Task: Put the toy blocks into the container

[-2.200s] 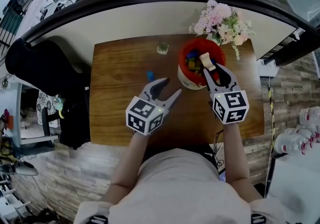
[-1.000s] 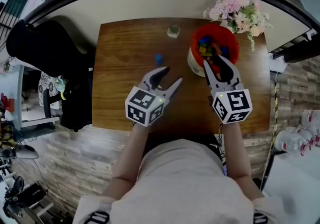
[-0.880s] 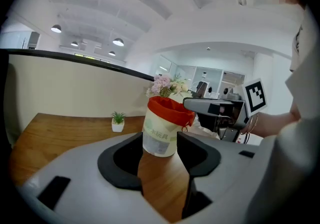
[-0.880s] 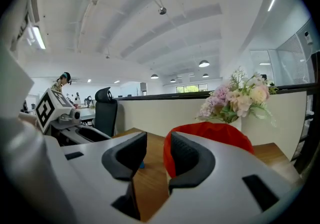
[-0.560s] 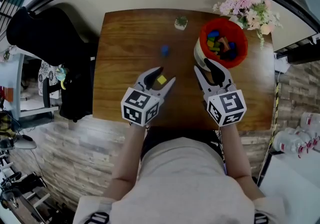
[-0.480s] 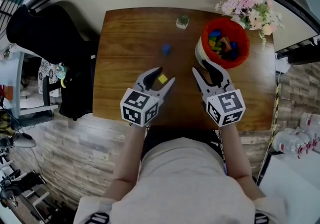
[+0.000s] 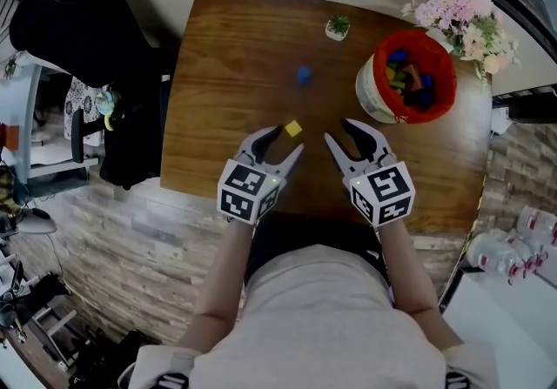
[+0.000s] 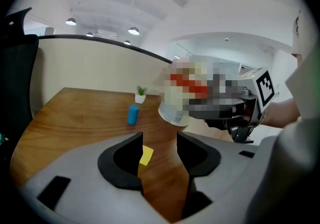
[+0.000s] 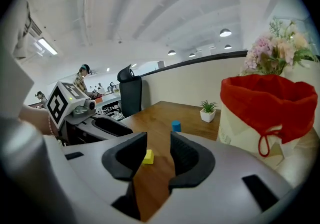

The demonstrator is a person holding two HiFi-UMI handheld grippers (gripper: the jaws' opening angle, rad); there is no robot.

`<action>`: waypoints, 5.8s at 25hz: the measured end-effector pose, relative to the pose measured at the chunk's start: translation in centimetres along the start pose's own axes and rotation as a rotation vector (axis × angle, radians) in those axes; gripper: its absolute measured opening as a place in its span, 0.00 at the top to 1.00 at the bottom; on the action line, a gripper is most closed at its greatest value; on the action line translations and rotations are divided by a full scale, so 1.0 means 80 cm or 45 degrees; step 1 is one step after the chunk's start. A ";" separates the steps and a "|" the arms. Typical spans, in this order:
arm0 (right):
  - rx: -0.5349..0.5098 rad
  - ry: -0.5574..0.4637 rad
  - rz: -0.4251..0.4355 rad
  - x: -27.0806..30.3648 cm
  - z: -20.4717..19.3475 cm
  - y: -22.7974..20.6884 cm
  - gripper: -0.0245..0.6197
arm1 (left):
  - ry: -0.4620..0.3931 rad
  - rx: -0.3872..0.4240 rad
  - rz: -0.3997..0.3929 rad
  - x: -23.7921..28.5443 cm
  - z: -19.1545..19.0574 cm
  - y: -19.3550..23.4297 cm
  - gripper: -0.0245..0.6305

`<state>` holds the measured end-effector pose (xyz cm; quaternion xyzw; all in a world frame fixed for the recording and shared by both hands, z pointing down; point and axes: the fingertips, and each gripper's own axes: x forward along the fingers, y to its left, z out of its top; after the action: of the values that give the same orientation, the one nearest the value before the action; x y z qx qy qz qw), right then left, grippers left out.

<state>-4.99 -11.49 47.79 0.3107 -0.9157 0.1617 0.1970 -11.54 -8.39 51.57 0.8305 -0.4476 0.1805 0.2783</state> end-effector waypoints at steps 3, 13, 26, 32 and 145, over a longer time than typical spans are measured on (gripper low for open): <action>-0.007 0.044 0.033 0.010 -0.013 0.007 0.73 | 0.041 0.007 0.008 0.007 -0.017 0.006 0.63; 0.032 0.147 0.079 0.026 -0.052 0.013 0.77 | 0.178 0.082 -0.008 0.035 -0.050 0.020 0.59; 0.082 0.192 0.055 0.037 -0.076 -0.002 0.79 | 0.248 0.147 -0.018 0.071 -0.064 0.036 0.58; 0.097 0.202 0.037 0.041 -0.080 -0.009 0.79 | 0.262 0.162 -0.022 0.081 -0.066 0.035 0.60; 0.022 -0.271 -0.180 -0.061 0.090 -0.076 0.83 | -0.141 0.375 -0.128 0.075 0.177 -0.055 0.61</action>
<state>0.49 -16.62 40.31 0.3915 -0.9058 0.1215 0.1070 -3.92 -19.11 42.53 0.8922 -0.3889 0.1840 0.1373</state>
